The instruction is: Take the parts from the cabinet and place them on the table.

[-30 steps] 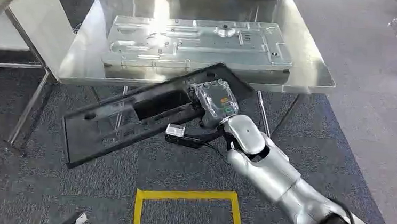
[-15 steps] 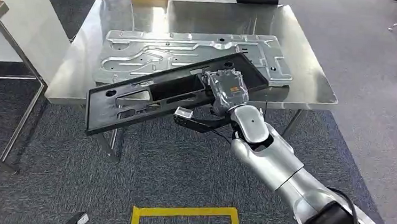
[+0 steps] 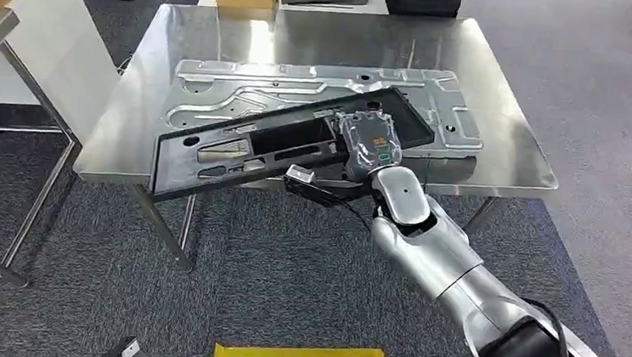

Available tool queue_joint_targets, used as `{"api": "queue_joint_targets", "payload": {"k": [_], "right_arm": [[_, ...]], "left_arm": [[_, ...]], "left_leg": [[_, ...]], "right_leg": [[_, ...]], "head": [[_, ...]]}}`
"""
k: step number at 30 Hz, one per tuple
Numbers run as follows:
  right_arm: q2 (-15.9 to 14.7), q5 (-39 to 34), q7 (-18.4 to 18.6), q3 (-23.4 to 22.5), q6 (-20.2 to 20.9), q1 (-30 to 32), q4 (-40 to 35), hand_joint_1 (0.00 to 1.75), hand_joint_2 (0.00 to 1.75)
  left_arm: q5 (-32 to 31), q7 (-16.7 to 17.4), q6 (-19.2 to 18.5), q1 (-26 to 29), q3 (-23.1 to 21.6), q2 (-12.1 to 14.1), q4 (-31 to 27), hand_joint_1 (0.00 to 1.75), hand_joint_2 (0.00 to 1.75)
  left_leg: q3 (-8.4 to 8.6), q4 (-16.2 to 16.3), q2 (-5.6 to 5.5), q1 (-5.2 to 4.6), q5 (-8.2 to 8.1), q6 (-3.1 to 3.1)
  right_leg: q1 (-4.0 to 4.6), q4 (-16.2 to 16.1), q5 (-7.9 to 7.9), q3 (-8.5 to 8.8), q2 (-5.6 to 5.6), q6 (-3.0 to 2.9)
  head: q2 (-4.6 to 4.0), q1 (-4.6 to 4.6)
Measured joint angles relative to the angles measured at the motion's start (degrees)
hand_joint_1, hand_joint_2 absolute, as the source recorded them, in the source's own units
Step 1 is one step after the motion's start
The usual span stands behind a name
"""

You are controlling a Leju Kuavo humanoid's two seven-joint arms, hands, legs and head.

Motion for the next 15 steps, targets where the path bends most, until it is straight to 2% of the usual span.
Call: {"api": "queue_joint_targets", "payload": {"k": [1,2,3,4,5,7,8,9,10,11,12,13,14,15], "right_arm": [[0.20,0.00,0.02,-0.06,-0.07,-0.07,0.02,1.75,1.75],[0.20,0.00,0.02,-0.11,-0.09,-0.06,0.09,1.75,1.75],[0.20,0.00,0.02,-0.13,-0.09,-0.05,0.22,1.75,1.75],[0.30,0.07,0.11,-0.13,-0.11,-0.05,0.24,1.75,1.75],[0.31,0.09,0.09,-0.20,-0.11,-0.23,0.26,1.75,1.75],[0.55,0.09,0.07,-0.24,-0.11,-0.43,0.28,1.75,1.75],[0.55,0.09,0.07,-0.24,-0.11,-0.28,0.35,1.75,1.75],[0.55,0.09,0.07,-0.24,-0.11,-0.09,0.46,1.75,1.75],[0.55,0.11,0.07,-0.24,-0.11,0.03,0.59,1.75,1.75],[0.55,0.15,0.07,-0.24,-0.11,0.07,0.70,1.75,1.75],[0.55,0.17,0.07,-0.24,-0.11,0.04,0.70,1.75,1.75],[0.63,0.26,0.09,-0.26,-0.11,-0.01,0.70,1.75,1.75],[0.70,0.31,0.11,-0.28,-0.09,0.00,0.79,1.75,1.75],[0.87,0.31,0.13,-0.28,-0.09,0.04,0.98,1.75,1.75]], "left_arm": [[-0.02,0.00,0.00,-0.04,0.00,0.00,0.00,0.00,1.75],[-0.02,0.00,0.00,0.04,0.00,0.00,0.00,0.00,1.75],[-0.02,0.00,0.00,0.07,0.00,0.00,0.02,0.00,1.75],[-0.04,-0.02,0.00,0.07,0.00,0.00,0.02,0.00,1.75],[-0.02,-0.04,-0.02,0.03,0.00,0.00,0.00,0.00,1.75],[-0.04,-0.04,-0.02,-0.10,0.00,0.00,0.00,0.00,1.75],[-0.04,-0.04,-0.04,-0.03,0.00,0.00,0.00,0.00,1.75],[-0.04,-0.04,-0.02,0.07,0.00,0.00,0.00,0.00,1.75],[-0.04,-0.04,-0.02,0.14,0.00,0.00,0.02,0.00,1.75],[-0.04,-0.04,-0.04,0.21,0.00,0.00,0.02,0.00,1.75],[-0.04,-0.04,-0.04,0.23,0.00,0.00,0.02,0.00,1.75],[-0.04,-0.04,-0.04,0.28,0.00,0.02,0.02,0.00,1.75],[-0.02,-0.04,-0.09,0.41,0.00,0.15,0.02,0.00,1.75],[0.00,-0.04,-0.13,0.47,0.00,0.37,0.09,0.00,1.75]], "left_leg": [[-0.09,-0.15,0.11,0.06,-0.27,-0.45],[0.08,0.81,0.10,0.07,0.04,-0.91],[0.24,0.64,0.12,0.13,-0.03,-1.05],[-0.17,1.43,0.21,0.45,-0.74,-1.45],[-1.19,3.95,0.25,0.47,-1.02,-1.57],[-6.58,12.60,0.28,0.52,-3.13,-1.74],[-9.55,16.77,0.28,0.44,-5.22,-1.76],[-11.48,18.76,0.28,0.43,-6.65,-1.61],[-12.34,18.47,0.28,0.39,-7.09,-1.33],[-12.14,16.07,0.28,0.26,-6.18,-0.99],[-11.21,12.23,0.27,0.06,-3.68,-0.63],[-9.68,7.27,0.27,-0.27,0.26,-0.03],[-8.56,2.24,0.26,-0.78,6.54,0.72],[-8.88,1.53,0.06,-1.25,6.40,0.86]], "right_leg": [[0.08,0.06,0.87,0.31,0.06,-0.40],[0.05,-0.13,0.93,0.25,0.29,-0.89],[0.16,-0.09,0.82,0.54,0.28,-1.19],[0.07,-0.21,0.79,1.44,0.37,-1.78],[0.15,-0.23,0.48,1.83,0.39,-2.21],[0.42,-0.22,-0.21,2.44,0.49,-2.70],[0.63,-0.22,-0.77,2.96,0.58,-2.81],[0.86,-0.21,-1.32,3.59,0.63,-2.91],[1.05,-0.21,-1.93,4.36,0.67,-2.97],[1.23,-0.21,-2.59,5.22,0.71,-3.00],[1.33,-0.22,-3.27,6.15,0.72,-3.01],[1.38,-0.24,-4.05,7.16,0.72,-3.00],[1.36,-0.44,-4.86,7.12,0.69,-2.94],[1.46,-0.16,-5.29,8.20,1.01,-2.56]], "head": [[0.02,-0.09],[0.00,-0.04],[0.00,-0.07],[0.02,-0.04],[0.00,-0.04],[0.00,-0.07],[0.00,-0.07],[0.00,-0.09],[0.00,-0.04],[0.00,-0.07],[0.00,-0.07],[0.00,-0.07],[0.00,-0.04],[0.00,0.00]]}}
